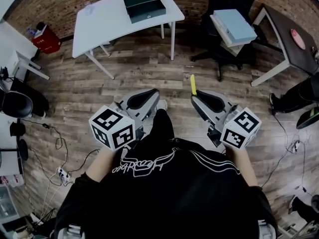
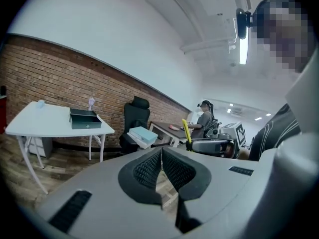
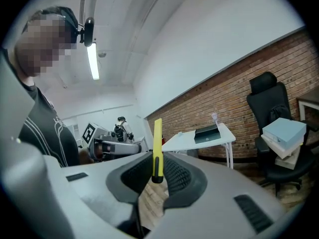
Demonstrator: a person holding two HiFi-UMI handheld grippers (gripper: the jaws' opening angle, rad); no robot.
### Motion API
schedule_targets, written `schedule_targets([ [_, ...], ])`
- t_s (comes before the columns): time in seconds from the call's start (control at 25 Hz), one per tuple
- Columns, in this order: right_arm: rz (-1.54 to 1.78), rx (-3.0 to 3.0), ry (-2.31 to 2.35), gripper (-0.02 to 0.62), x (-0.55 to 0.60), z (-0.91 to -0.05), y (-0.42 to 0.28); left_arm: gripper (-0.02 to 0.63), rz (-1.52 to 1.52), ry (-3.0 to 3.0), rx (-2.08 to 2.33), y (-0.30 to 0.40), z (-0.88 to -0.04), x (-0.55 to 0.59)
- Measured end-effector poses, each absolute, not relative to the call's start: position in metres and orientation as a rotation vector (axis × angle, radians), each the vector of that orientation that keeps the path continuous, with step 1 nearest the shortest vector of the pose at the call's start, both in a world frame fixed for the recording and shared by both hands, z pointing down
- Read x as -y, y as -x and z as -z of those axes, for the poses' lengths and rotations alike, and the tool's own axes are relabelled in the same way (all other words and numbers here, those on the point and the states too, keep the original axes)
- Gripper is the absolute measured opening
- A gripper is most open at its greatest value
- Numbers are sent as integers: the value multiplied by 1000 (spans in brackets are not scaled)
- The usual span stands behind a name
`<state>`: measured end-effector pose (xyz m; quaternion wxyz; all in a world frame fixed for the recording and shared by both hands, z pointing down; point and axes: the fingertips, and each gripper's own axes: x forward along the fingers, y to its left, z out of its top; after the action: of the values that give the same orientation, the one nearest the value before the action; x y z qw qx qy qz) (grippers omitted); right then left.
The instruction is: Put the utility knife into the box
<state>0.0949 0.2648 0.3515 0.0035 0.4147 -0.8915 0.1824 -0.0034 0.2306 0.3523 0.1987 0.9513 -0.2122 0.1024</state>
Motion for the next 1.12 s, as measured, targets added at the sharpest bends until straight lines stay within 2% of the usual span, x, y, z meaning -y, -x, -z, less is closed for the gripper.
schedule_targets([
  [0.8,-703,2667,-1263,66,50,-378,-110,33,-330,-2545,671,1,-390,78],
  [1.12,-666,2589,-1226,66,135,-400,-107,34,-346,-2501,724,13,-415,160],
])
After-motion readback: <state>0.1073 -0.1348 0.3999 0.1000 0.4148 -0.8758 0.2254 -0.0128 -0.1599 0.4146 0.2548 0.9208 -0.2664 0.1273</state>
